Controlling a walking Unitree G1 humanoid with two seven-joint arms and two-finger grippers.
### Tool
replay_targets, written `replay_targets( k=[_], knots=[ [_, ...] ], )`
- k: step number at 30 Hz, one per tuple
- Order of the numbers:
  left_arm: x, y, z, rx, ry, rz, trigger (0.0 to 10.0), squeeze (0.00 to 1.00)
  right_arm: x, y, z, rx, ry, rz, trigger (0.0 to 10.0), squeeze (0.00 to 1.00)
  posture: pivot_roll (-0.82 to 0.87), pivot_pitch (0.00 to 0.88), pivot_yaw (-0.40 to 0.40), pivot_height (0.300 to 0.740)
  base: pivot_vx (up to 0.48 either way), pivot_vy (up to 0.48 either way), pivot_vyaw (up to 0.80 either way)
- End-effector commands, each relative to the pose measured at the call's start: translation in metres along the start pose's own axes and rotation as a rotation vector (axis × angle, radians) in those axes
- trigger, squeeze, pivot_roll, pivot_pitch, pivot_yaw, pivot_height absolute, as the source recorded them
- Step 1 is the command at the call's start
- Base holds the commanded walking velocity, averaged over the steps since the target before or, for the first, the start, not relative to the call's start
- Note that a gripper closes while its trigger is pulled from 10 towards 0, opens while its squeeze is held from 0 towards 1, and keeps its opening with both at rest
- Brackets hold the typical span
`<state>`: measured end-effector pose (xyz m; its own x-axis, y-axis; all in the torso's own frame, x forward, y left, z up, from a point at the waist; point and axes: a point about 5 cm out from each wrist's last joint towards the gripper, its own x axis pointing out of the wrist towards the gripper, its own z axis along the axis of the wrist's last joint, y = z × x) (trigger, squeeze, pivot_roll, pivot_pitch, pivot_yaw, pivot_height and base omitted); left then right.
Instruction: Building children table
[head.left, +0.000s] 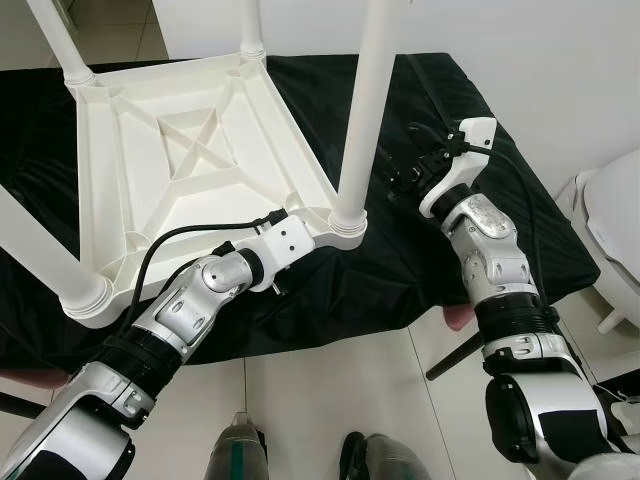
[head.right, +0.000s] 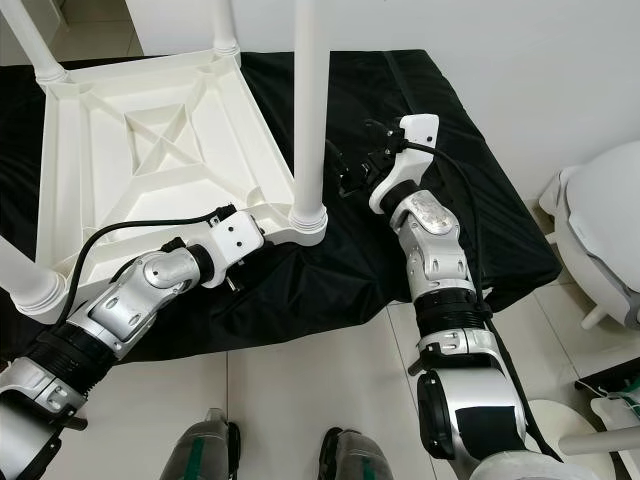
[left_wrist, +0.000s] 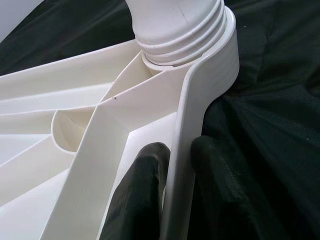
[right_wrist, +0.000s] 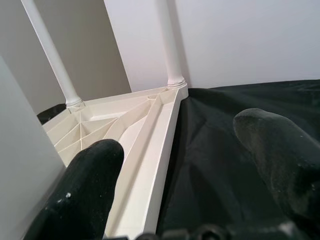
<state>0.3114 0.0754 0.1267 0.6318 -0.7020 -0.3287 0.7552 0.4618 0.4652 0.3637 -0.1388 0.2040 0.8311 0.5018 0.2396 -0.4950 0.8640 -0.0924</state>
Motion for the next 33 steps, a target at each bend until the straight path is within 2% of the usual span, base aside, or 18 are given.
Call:
replay_targets(
  k=[1,6,7,12,13,14,16,18,23,24,27,30,32,33],
  knots=[
    [0.005,-0.024,0.041,0.188,-0.164,-0.440,9.9,0.00,0.005,0.012,-0.004,0.006,0.004,0.037,10.0,0.00,-0.01,0.038,0.021,0.740,0.000,0.000,0.00],
    [0.005,-0.017,0.032,0.134,-0.121,-0.398,10.0,0.00,0.005,0.014,-0.006,0.010,0.005,0.037,10.0,0.00,-0.01,0.034,0.022,0.740,0.000,0.000,0.00],
    [0.002,-0.015,0.030,0.111,-0.119,-0.397,10.0,1.00,0.005,0.015,-0.007,0.013,0.005,0.037,10.0,0.00,-0.01,0.027,0.021,0.740,0.000,0.000,0.00],
    [-0.006,-0.011,0.021,0.100,-0.091,-0.380,10.0,1.00,0.004,0.017,-0.009,0.019,0.007,0.039,10.0,0.00,0.00,0.024,0.020,0.740,0.000,0.000,0.00],
    [-0.011,-0.009,0.017,0.096,-0.073,-0.375,10.0,0.00,0.004,0.018,-0.009,0.021,0.007,0.041,10.0,0.00,0.00,0.023,0.019,0.740,0.000,0.000,0.00],
    [-0.018,-0.005,0.015,0.092,-0.060,-0.363,10.0,0.00,0.004,0.019,-0.010,0.022,0.008,0.043,10.0,0.00,0.00,0.024,0.017,0.740,0.000,0.000,0.00],
    [-0.018,-0.005,0.015,0.092,-0.060,-0.363,10.0,0.00,0.004,0.019,-0.010,0.022,0.008,0.043,10.0,0.00,0.00,0.024,0.017,0.740,0.000,0.000,0.00],
    [-0.033,0.003,0.012,0.081,-0.048,-0.345,10.0,0.00,0.005,0.020,-0.010,0.022,0.010,0.048,10.0,0.00,0.01,0.029,0.015,0.740,0.000,0.000,0.00],
    [-0.042,0.008,0.011,0.082,-0.040,-0.329,10.0,0.00,0.005,0.019,-0.010,0.021,0.011,0.050,10.0,0.00,0.01,0.034,0.012,0.740,0.000,0.000,0.00],
    [-0.054,0.014,0.009,0.062,-0.034,-0.306,10.0,0.00,0.005,0.018,-0.010,0.019,0.014,0.049,10.0,0.00,0.02,0.041,0.009,0.740,0.000,0.000,0.00],
    [-0.059,0.019,0.007,0.047,-0.030,-0.270,10.0,0.00,0.005,0.018,-0.011,0.015,0.015,0.042,10.0,0.00,0.02,0.042,0.009,0.740,0.000,0.000,0.00],
    [-0.070,0.032,-0.001,-0.012,-0.024,-0.174,10.0,0.00,0.001,0.014,-0.014,0.017,0.016,-0.013,10.0,0.00,0.02,0.046,0.010,0.740,0.000,0.000,0.00],
    [-0.070,0.032,-0.001,-0.012,-0.024,-0.174,10.0,0.00,0.001,0.014,-0.014,0.017,0.016,-0.013,10.0,0.00,0.02,0.046,0.010,0.740,0.000,0.000,0.00],
    [-0.074,0.036,-0.006,-0.053,-0.012,-0.128,10.0,0.00,-0.002,0.012,-0.017,0.021,0.020,-0.057,10.0,0.00,0.02,0.048,0.010,0.740,0.000,0.000,0.00]
  ],
)
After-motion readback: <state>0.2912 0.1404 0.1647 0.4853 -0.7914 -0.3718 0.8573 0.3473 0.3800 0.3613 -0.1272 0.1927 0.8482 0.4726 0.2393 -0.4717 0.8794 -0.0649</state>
